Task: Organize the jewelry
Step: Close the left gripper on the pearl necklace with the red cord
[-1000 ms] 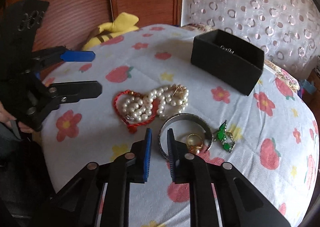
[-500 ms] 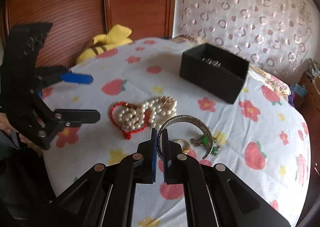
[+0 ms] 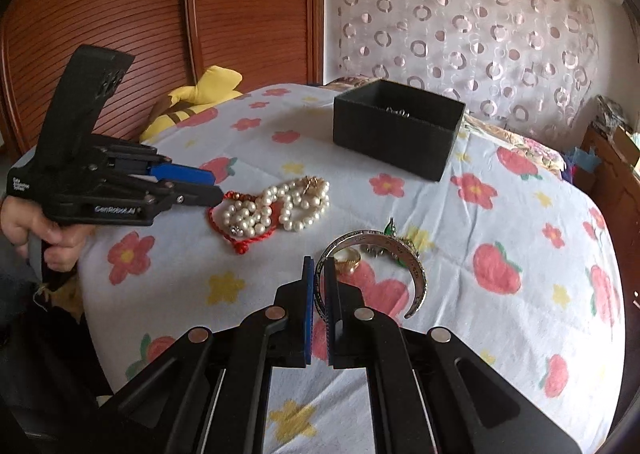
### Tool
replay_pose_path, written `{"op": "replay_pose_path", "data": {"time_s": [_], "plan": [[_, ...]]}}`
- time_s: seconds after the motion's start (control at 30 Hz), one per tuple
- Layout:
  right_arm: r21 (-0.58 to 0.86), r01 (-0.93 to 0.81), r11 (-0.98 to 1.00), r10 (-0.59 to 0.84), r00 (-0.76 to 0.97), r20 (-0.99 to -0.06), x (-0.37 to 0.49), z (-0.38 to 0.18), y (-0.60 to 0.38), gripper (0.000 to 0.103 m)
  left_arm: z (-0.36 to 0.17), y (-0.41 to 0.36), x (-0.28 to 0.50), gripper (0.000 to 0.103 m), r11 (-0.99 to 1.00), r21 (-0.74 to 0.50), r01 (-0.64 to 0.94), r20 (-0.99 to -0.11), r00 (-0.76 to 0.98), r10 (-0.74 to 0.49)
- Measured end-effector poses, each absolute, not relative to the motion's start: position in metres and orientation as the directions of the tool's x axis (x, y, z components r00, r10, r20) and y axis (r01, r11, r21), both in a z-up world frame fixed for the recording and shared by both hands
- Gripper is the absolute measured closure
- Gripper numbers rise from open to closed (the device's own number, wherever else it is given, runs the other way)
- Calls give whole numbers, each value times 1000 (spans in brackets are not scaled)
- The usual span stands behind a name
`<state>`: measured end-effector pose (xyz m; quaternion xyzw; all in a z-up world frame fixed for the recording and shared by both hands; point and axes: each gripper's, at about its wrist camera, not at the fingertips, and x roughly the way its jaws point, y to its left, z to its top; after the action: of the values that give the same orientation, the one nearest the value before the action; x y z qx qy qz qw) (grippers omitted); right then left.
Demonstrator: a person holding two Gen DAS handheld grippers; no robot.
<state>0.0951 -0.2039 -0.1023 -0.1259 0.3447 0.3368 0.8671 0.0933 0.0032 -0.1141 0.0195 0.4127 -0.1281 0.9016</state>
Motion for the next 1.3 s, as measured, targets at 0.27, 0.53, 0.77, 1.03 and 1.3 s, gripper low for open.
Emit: {"op": "replay_pose_path", "data": {"time_s": [0.27,0.53,0.77,1.03,1.3], "plan": [[47,-658,751,510,534,-674,97,-106,-208,97,-116,-6,101,80,958,-1,288,-774,606,-183],[63,-655,753,521,534,-666,98,-106,-210,97,-114,-21,115,81,935,50,352,-789,587,-180],[65,-657,751,524,533,-665,98,-106,-210,97,-114,-26,111,99,912,42,407,-788,575,-220],[65,-658,750,525,533,-664,97,-105,-210,97,-103,-17,89,100,932,18,363,-752,619,-227],[65,-657,751,525,534,-663,97,-106,-210,97,-70,-7,75,101,945,-10,327,-676,694,-247]]}}
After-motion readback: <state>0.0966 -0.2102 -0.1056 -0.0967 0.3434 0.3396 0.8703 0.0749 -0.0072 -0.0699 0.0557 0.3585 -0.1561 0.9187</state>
